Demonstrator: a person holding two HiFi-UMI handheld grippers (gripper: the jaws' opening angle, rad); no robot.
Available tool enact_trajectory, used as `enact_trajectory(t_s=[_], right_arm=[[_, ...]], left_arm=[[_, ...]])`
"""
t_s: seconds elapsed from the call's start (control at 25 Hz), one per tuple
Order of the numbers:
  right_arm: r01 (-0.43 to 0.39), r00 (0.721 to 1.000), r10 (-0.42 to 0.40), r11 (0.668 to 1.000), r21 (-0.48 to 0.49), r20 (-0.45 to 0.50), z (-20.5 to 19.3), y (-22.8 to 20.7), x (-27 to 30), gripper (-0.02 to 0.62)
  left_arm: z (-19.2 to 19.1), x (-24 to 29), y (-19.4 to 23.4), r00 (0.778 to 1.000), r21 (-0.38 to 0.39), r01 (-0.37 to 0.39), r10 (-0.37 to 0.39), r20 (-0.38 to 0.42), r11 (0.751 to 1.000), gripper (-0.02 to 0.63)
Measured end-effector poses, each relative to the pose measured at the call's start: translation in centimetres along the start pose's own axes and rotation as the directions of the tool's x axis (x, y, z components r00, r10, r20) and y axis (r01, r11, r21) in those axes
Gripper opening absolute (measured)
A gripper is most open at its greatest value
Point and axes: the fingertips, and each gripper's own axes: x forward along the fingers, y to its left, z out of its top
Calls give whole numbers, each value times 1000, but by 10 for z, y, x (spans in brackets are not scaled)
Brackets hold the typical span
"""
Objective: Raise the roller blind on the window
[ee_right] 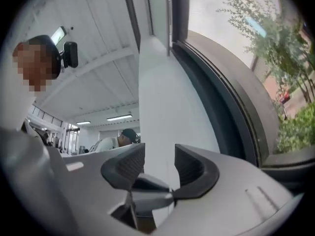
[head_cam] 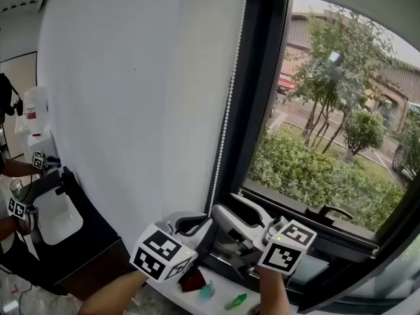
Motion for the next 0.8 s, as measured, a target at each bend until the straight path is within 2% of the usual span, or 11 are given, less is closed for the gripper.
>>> enact_trajectory(t_s=[0.2,0.36,0.4,0.44,0.48,0.72,0.76,0.8], right_arm=[[69,998,-67,990,-121,22,35,5,25,179],[63,998,-64,984,-169,1,49,9,42,178],[64,998,-65,982,-180,1,52,9,45,165],[66,998,-67,979,-192,1,54,10,48,113],[64,998,-66,977,-204,-1,54,11,50,24],[32,999,-34,981,-193,-2,49,15,55,24],[23,1000,-25,982,-186,-11,48,15,55,33],[15,1000,-20,982,-186,-23,46,16,56,84]], left_arm=[[-26,0,-2,999,-16,5,-6,-42,1000,14],[-29,-9,-1,999,-19,-2,1,-48,1000,11],[-29,-10,0,999,-19,-4,3,-50,1000,11],[-29,-11,1,999,-17,-6,5,-52,1000,11],[-30,-12,2,998,-14,-8,7,-55,1000,11],[-31,-12,1,999,-13,-7,6,-52,1000,11],[-31,-12,1,999,-13,-6,5,-52,1000,11],[-31,-12,1,999,-12,-5,4,-52,1000,11]])
